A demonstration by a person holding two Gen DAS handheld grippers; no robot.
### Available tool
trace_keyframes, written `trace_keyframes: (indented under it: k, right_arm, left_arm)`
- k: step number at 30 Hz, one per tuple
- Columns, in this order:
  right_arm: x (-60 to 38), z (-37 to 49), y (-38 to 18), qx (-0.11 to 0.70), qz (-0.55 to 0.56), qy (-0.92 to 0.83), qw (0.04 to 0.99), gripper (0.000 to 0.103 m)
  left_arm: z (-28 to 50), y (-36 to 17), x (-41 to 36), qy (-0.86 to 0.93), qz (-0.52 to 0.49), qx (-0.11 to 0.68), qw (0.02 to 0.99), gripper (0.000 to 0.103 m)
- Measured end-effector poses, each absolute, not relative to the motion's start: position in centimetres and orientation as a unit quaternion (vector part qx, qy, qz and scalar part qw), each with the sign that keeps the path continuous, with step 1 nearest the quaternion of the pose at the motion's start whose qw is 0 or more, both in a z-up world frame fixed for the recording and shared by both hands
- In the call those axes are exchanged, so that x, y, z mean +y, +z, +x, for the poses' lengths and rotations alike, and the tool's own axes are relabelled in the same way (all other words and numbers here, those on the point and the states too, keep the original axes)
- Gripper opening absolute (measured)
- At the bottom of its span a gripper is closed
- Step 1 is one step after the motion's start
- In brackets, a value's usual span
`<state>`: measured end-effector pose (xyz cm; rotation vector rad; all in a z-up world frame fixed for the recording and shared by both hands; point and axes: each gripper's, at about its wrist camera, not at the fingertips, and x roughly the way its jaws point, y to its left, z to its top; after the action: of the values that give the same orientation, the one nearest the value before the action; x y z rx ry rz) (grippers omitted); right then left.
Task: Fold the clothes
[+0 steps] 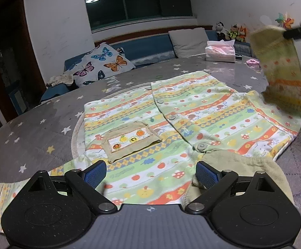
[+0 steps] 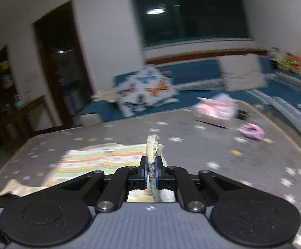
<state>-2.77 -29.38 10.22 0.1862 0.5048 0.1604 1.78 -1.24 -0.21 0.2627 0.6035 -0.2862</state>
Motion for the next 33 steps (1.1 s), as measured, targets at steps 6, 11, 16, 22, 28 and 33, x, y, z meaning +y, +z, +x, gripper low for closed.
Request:
trace_keyframes:
  k: [6, 11, 16, 22, 28, 33]
  right_arm:
    - [-22.0, -0.6, 12.4, 0.243, 0.06, 0.173, 0.953, 0.006]
    - [-16.4, 0.6, 12.4, 0.244, 0.038, 0.229, 0.942, 0.006]
    - [-11.9, 1.6, 10.6, 0.265, 0.025, 0.266, 0.926, 0.006]
    - [-10.3, 1.6, 8.7, 0.296, 0.021, 0.289, 0.91, 0.016]
    - [-14.7, 1.4, 7.6, 0.319, -0.002, 0.243, 0.916, 0.02]
    - [-18.7, 0.4, 4.1, 0.373, -0.023, 0.19, 0.908, 0.02]
  left_arm:
    - [1.4, -0.2, -0.2, -0.136, 0.115, 0.292, 0.94, 0.095]
    - [1.0, -0.4, 0.6, -0.133, 0.106, 0.293, 0.941, 0.095]
    - [0.7, -0.5, 1.3, -0.126, 0.1, 0.295, 0.942, 0.095]
    - [0.4, -0.4, 2.3, -0.111, 0.097, 0.297, 0.943, 0.095]
    - [0.2, 0.3, 2.5, -0.107, 0.094, 0.288, 0.947, 0.095]
    - [0.2, 1.0, 2.2, -0.11, 0.091, 0.28, 0.949, 0.093]
